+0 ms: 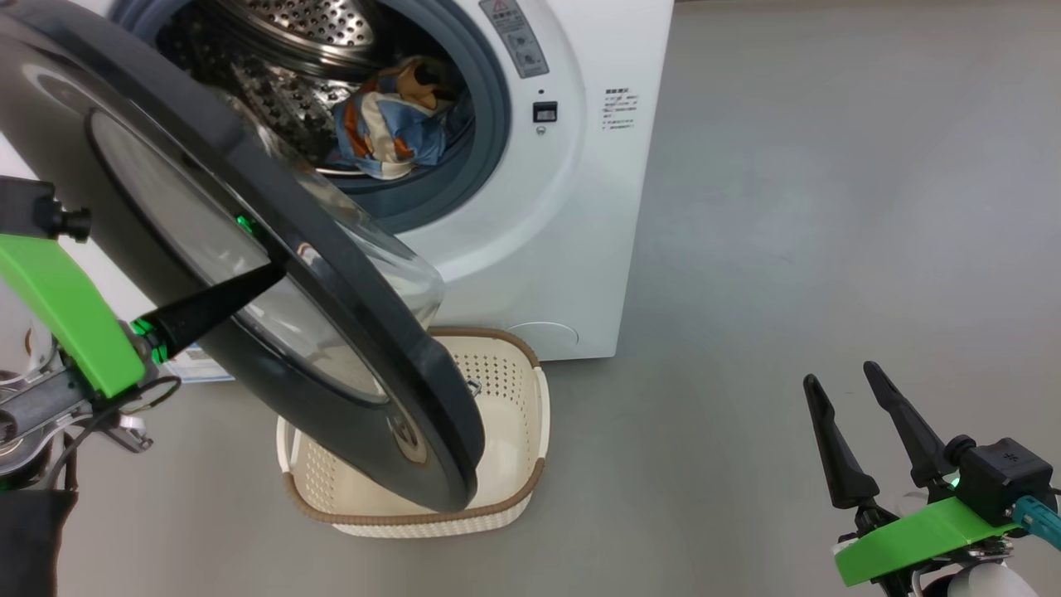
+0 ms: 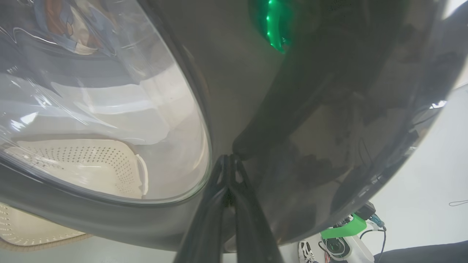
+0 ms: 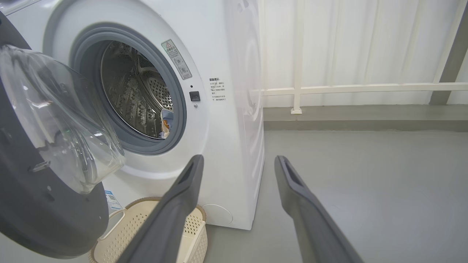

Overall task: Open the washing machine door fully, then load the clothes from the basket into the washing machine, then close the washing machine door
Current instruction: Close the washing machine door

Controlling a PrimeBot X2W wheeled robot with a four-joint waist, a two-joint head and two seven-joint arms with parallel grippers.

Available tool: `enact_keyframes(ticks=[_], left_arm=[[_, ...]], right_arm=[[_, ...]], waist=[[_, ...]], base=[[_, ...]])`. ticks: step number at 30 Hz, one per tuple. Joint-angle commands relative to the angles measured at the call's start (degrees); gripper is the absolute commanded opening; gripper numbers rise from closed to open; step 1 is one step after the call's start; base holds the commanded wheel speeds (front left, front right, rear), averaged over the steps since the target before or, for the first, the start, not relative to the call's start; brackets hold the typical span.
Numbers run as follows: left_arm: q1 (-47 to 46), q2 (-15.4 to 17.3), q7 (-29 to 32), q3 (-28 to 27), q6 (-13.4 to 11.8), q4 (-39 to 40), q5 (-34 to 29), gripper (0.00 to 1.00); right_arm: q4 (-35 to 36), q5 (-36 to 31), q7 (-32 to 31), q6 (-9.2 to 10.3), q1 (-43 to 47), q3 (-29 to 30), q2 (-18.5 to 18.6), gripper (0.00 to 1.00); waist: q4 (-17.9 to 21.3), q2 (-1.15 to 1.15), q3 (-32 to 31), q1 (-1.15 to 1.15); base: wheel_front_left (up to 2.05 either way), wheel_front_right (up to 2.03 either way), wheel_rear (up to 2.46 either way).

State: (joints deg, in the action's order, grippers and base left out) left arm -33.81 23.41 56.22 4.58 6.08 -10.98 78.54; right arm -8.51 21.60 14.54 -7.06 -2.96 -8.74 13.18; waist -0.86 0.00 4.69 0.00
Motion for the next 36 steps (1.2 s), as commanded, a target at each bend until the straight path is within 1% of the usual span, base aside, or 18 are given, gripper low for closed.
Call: enact_keyframes(ticks=[1, 7, 13, 18, 22, 23, 24, 25, 27, 28, 30, 31, 32, 33, 36], left_arm=[[-2.29, 1.71, -0.55, -2.44, 0.65, 1.33, -0.39, 0.00], [-2.00, 1.84, -0.72, -1.70, 0.93, 0.67, -0.98, 0.00], [1.39, 2.22, -2.20, -1.98, 1.13, 0.63, -1.61, 0.00], [5.19, 2.85, -4.16, -2.87, 1.23, 0.73, -2.33, 0.00], [8.81, 3.14, -7.09, -3.56, 1.32, 0.91, -3.56, 0.00], [9.79, 3.05, -8.20, -3.88, 1.33, 0.86, -3.82, 0.04], [10.88, 3.16, -9.10, -3.96, 1.35, 0.81, -4.30, 0.10], [12.00, 3.40, -9.94, -3.85, 1.36, 0.95, -4.88, 0.12], [14.15, 2.83, -11.99, -4.49, 1.38, 1.01, -4.41, 0.32], [15.25, 2.82, -13.05, -4.66, 1.38, 1.06, -4.55, 0.33], [17.36, 2.76, -15.24, -4.73, 1.39, 1.12, -4.87, 0.50], [18.24, 2.62, -16.63, -4.92, 1.39, 0.95, -5.01, 0.82], [19.09, 2.61, -17.80, -4.82, 1.39, 0.84, -5.28, 0.97], [19.88, 2.56, -19.00, -4.68, 1.39, 0.80, -5.44, 1.00], [21.80, 2.58, -23.77, -4.47, 1.40, 0.38, -6.57, 1.00]], right_arm=[[1.58, -0.37, 0.46, -0.43, -0.52, -0.59, 0.70, 1.00], [1.74, -0.36, 0.46, -0.43, -0.11, -0.18, 0.71, 1.00], [1.78, -0.54, 0.46, -0.43, 0.67, 0.46, 0.59, 1.00], [1.80, -0.52, 0.46, -0.43, 0.86, 0.67, 0.61, 1.00], [1.76, -0.46, 0.46, -0.43, 1.11, 0.81, 0.75, 1.00], [1.76, -0.46, 0.46, -0.43, 1.18, 0.83, 0.75, 1.00], [1.75, -0.46, 0.46, -0.43, 1.25, 0.84, 0.76, 1.00], [1.75, -0.44, 0.46, -0.43, 1.30, 0.87, 0.77, 1.00], [1.77, -0.40, 0.46, -0.43, 1.43, 0.98, 0.79, 1.00], [1.79, -0.39, 0.46, -0.43, 1.49, 1.03, 0.80, 1.00], [1.82, -0.38, 0.46, -0.43, 1.61, 1.13, 0.86, 1.00], [1.83, -0.37, 0.46, -0.43, 1.64, 1.16, 0.90, 1.00], [1.83, -0.38, 0.46, -0.43, 1.69, 1.16, 0.95, 1.00], [1.84, -0.38, 0.46, -0.43, 1.74, 1.18, 1.00, 1.00], [1.80, -0.33, 0.46, -0.43, 1.64, 1.29, 1.29, 1.00]], waist=[[0.42, 0.00, -0.13, 0.00], [0.66, 0.00, -0.47, 0.00], [0.01, 0.00, -1.02, 0.00], [-0.56, 0.00, -1.33, 0.00], [-0.89, 0.00, -1.65, 0.00], [-0.91, 0.00, -1.79, 0.00], [-0.90, 0.00, -1.91, 0.00], [-0.88, 0.00, -2.02, 0.00], [-0.84, 0.00, -2.21, 0.00], [-0.80, 0.00, -2.26, 0.00], [-0.73, 0.00, -2.28, 0.00], [-0.67, 0.00, -2.30, 0.00], [-0.57, 0.00, -2.34, 0.00], [-0.46, 0.00, -2.32, 0.00], [0.19, 0.00, -2.24, 0.00]], base=[[0.00, 0.00, 0.00], [0.00, 0.00, 0.00], [0.00, 0.00, 0.00], [0.00, 0.00, 0.00], [0.00, 0.00, 0.00], [0.00, 0.00, 0.00], [0.00, 0.00, 0.00], [0.00, 0.00, 0.00], [0.00, 0.00, 0.00], [0.00, 0.00, 0.00], [0.00, 0.00, 0.00], [0.00, 0.00, 0.00], [0.00, 0.00, 0.00], [0.00, 0.00, 0.00], [0.00, 0.00, 0.00]])
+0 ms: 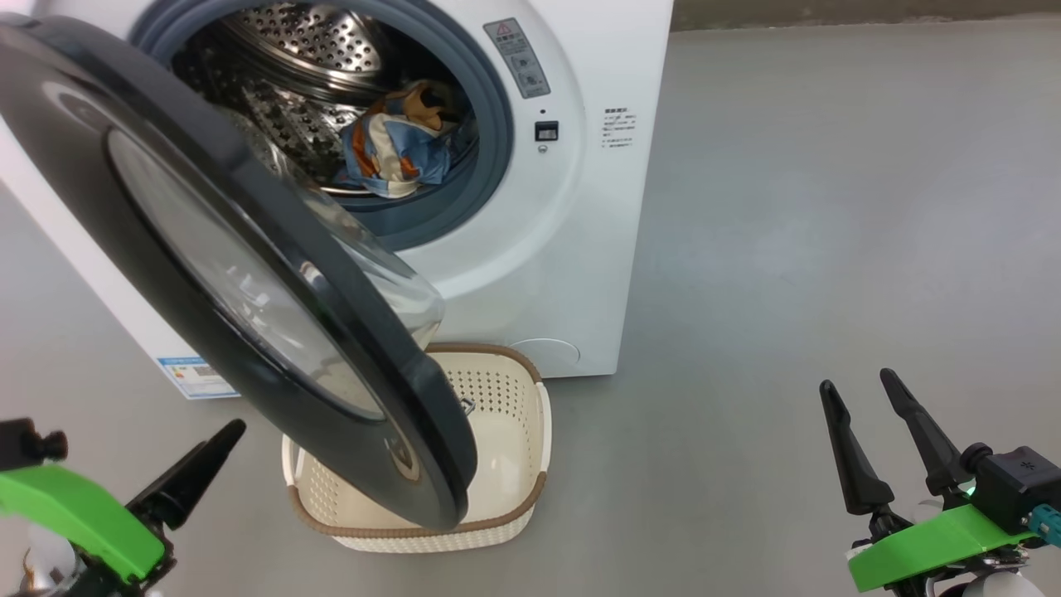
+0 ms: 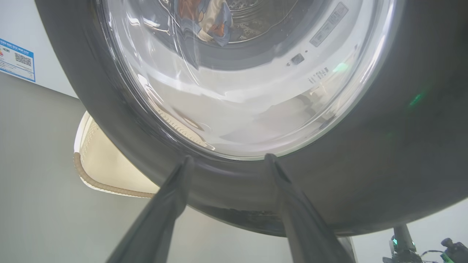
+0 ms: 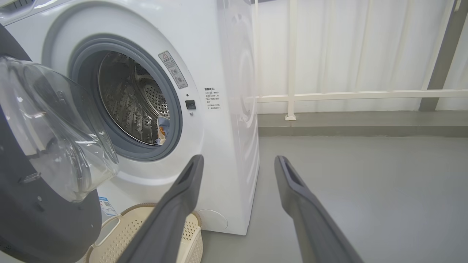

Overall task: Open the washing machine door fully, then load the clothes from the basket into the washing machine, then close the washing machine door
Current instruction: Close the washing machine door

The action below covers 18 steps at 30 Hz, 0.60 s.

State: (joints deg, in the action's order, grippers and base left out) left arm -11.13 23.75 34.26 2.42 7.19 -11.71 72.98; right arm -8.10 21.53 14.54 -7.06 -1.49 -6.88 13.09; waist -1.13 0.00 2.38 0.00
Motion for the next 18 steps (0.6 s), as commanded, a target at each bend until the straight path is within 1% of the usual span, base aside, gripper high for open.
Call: enact_keyframes(ticks=[1, 4, 5, 9, 11, 12, 18], left_arm=[[-0.24, 2.36, -3.46, -1.96, 0.29, 1.14, -1.52, 1.00], [1.48, 2.54, -9.50, -1.11, 0.29, 0.90, -3.11, 1.00], [1.48, 2.54, -9.50, -1.11, 0.29, 0.90, -3.11, 1.00], [3.82, 2.75, -18.75, 1.20, 0.29, 0.42, -5.55, 1.00], [4.98, 3.45, -23.49, 3.12, 0.29, -0.35, -7.80, 1.00], [5.43, 3.28, -25.98, 3.61, 0.29, -0.73, -7.85, 1.00], [7.40, 4.69, -39.97, 8.07, 0.29, -4.38, -11.62, 1.00]], right_arm=[[1.38, -0.25, 0.46, -0.43, 0.07, -0.51, 1.43, 1.00], [1.36, -0.24, 0.46, -0.43, -0.21, -0.23, 1.52, 1.00], [1.36, -0.24, 0.46, -0.43, -0.21, -0.23, 1.52, 1.00], [1.36, -0.21, 0.46, -0.43, -0.02, 0.20, 1.59, 1.00], [1.38, -0.22, 0.46, -0.43, 0.23, 0.53, 1.61, 1.00], [1.41, -0.21, 0.46, -0.43, 0.31, 0.64, 1.60, 1.00], [1.40, -0.29, 0.46, -0.43, 0.40, 1.00, 1.56, 1.00]], waist=[[0.81, 0.00, 0.10, 0.00], [1.94, 0.00, 0.22, 0.00], [1.94, 0.00, 0.22, 0.00], [3.41, 0.00, 0.23, 0.00], [4.00, 0.00, 0.21, 0.00], [4.36, 0.00, 0.26, 0.00], [6.29, 0.00, 0.12, 0.00]], base=[[0.00, 0.00, 0.00], [0.00, 0.00, 0.00], [0.00, 0.00, 0.00], [0.00, 0.00, 0.00], [0.00, 0.00, 0.00], [0.00, 0.00, 0.00], [0.00, 0.00, 0.00]])
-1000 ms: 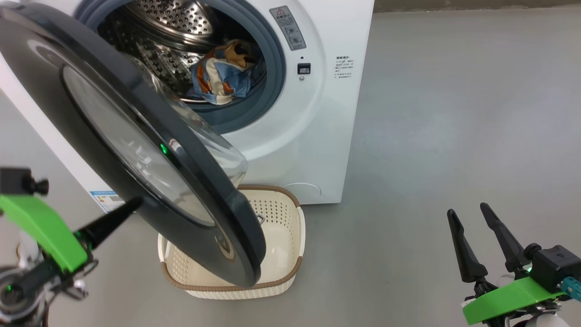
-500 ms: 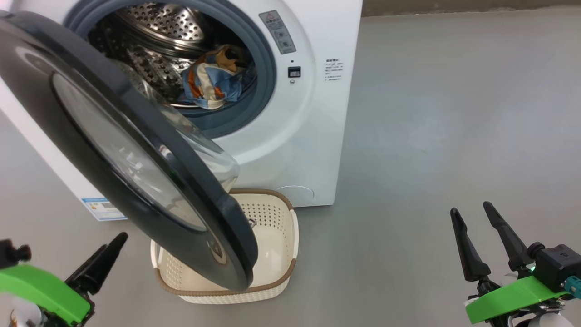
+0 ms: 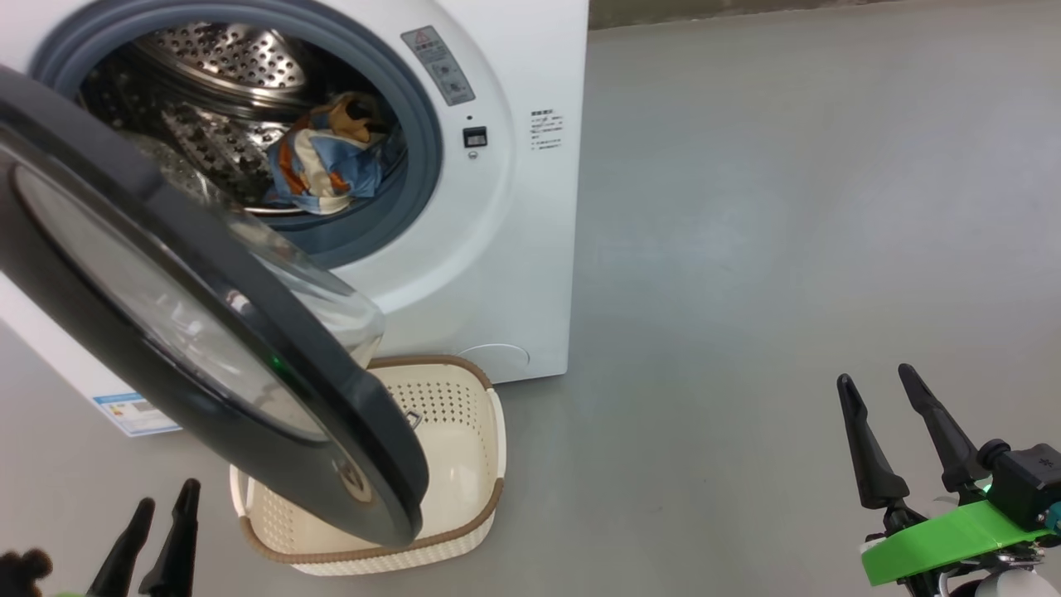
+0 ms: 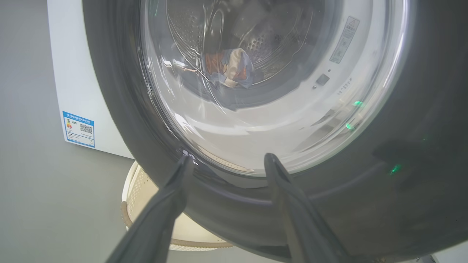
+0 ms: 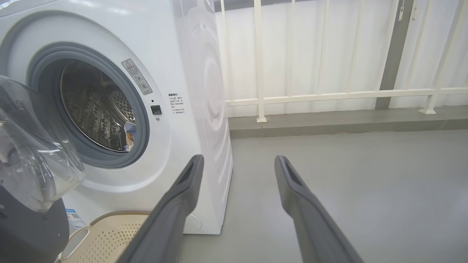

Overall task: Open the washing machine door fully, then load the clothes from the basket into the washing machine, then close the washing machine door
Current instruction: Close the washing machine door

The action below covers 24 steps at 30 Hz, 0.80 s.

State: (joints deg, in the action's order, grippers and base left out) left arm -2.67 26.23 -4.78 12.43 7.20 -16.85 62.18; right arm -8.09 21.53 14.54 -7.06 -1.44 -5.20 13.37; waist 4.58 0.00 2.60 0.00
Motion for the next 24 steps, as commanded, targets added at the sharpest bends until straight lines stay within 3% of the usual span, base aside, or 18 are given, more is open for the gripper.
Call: enact_keyframes(ticks=[1, 7, 16, 24], left_arm=[[-0.92, 2.23, -3.23, -1.33, 0.28, 0.01, -1.17, 1.00], [-0.80, 2.15, -10.02, -0.70, 0.28, -4.47, -7.30, 1.00], [1.42, -5.44, -10.20, -11.22, 0.28, -0.16, -26.79, 1.00], [3.43, -11.19, -10.21, -17.16, 0.28, 2.83, -37.88, 1.00]], right_arm=[[1.38, -0.29, 0.46, -0.43, 0.36, -0.64, 1.27, 1.00], [0.99, -0.21, 0.46, -0.43, 0.44, -0.70, 1.35, 1.00], [0.95, -0.26, 0.46, -0.43, 0.73, -0.60, 1.15, 1.00], [0.72, -0.29, 0.46, -0.43, 0.77, -0.61, 0.83, 1.00]], waist=[[0.85, 0.00, -0.17, 0.00], [2.38, 0.00, -0.80, 0.00], [2.91, 0.00, -0.86, 0.00], [2.72, 0.00, -0.87, 0.00]], base=[[0.00, 0.00, 0.00], [0.00, 0.00, 0.00], [0.00, 0.00, 0.00], [0.00, 0.00, 0.00]])
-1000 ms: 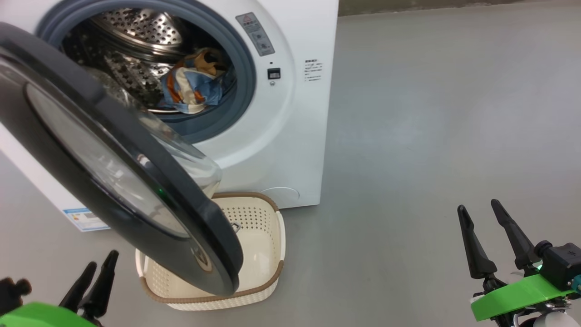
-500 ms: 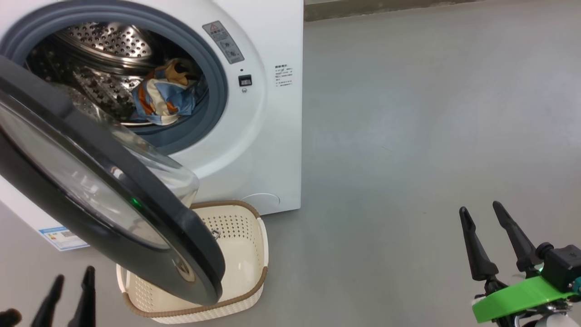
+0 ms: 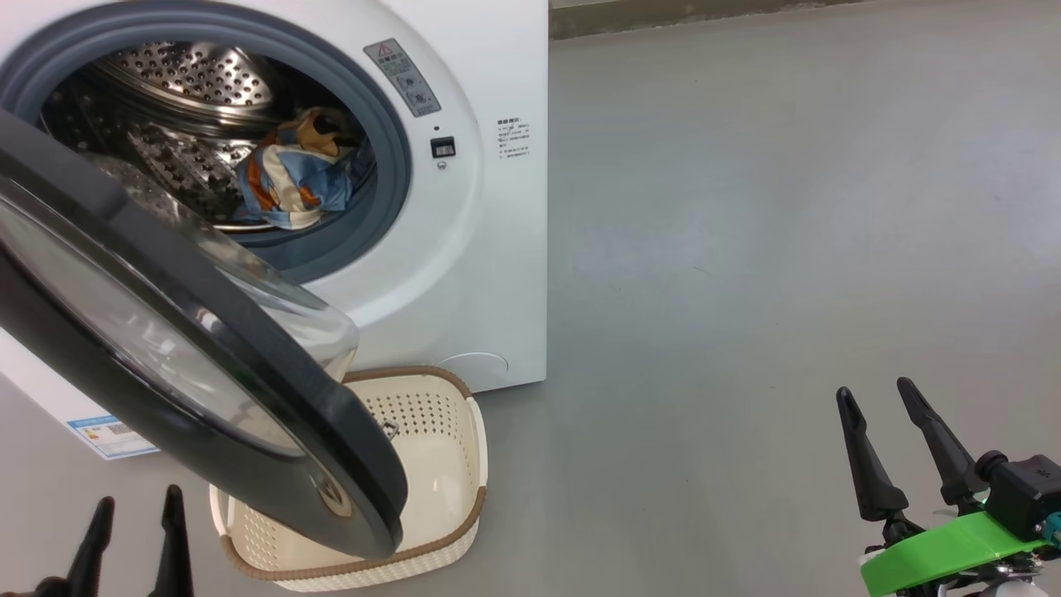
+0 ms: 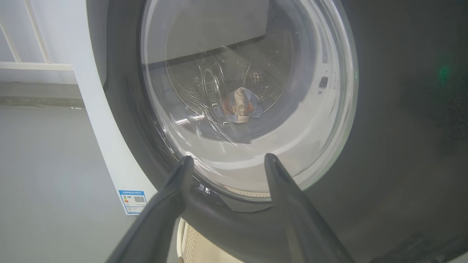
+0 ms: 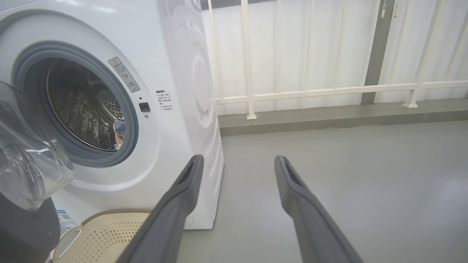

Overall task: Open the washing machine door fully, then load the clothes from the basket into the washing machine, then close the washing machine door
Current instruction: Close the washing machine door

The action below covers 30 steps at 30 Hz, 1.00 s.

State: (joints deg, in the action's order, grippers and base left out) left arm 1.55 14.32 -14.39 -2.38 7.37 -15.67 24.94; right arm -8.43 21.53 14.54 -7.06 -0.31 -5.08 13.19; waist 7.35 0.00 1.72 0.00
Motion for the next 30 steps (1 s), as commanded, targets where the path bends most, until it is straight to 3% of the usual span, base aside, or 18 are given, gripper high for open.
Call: enact_keyframes(ticks=[1, 11, 30], left_arm=[[-0.63, 0.25, -0.60, -2.52, 0.12, 1.80, -1.37, 1.00], [-0.13, -1.92, -0.61, -4.12, 0.12, 2.19, -4.32, 1.00], [-0.71, -2.30, -0.61, -3.55, 0.12, 2.37, -5.07, 1.00]], right_arm=[[1.01, -0.29, 0.46, -0.43, -0.38, -0.75, 0.97, 1.00], [0.88, -0.21, 0.46, -0.43, -0.51, -0.93, 0.79, 1.00], [0.89, -0.31, 0.46, -0.43, -1.11, -0.84, 0.62, 1.00]], waist=[[-0.09, 0.00, 0.02, 0.00], [-0.31, 0.00, 0.19, 0.00], [-1.86, 0.00, 0.50, 0.00]], base=[[0.00, 0.00, 0.00], [0.00, 0.00, 0.00], [0.00, 0.00, 0.00]])
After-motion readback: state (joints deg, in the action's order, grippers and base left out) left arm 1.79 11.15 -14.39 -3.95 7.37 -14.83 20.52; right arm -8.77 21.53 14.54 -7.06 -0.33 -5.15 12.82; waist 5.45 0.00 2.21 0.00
